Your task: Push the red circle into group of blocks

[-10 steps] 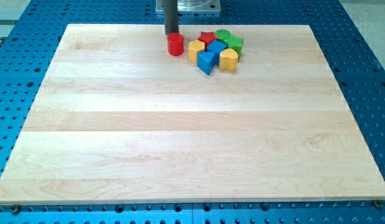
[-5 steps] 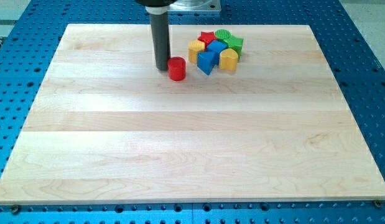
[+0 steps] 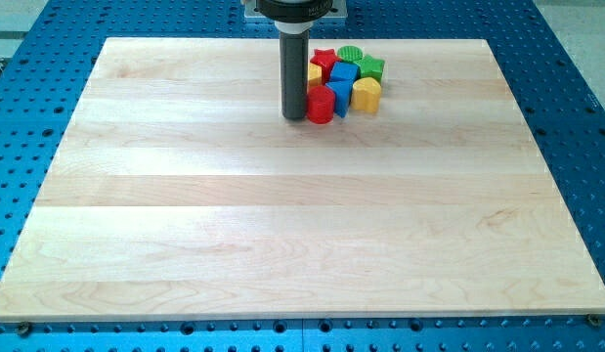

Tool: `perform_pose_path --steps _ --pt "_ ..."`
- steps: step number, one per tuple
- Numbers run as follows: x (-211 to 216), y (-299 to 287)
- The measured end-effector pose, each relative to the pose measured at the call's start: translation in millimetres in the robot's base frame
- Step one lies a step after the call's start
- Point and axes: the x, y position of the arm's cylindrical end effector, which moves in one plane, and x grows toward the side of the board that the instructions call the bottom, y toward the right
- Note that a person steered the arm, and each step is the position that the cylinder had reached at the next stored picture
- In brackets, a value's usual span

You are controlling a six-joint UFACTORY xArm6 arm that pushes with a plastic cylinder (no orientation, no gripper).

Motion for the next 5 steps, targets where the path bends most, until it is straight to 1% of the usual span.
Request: perform_pose_path --steps 1,2,3,4,5 --pt "0.1 -1.9" --pt "58.1 -2.2" --pt "45.3 35.1" --pt "12.5 37.1" --pt "5.6 37.0"
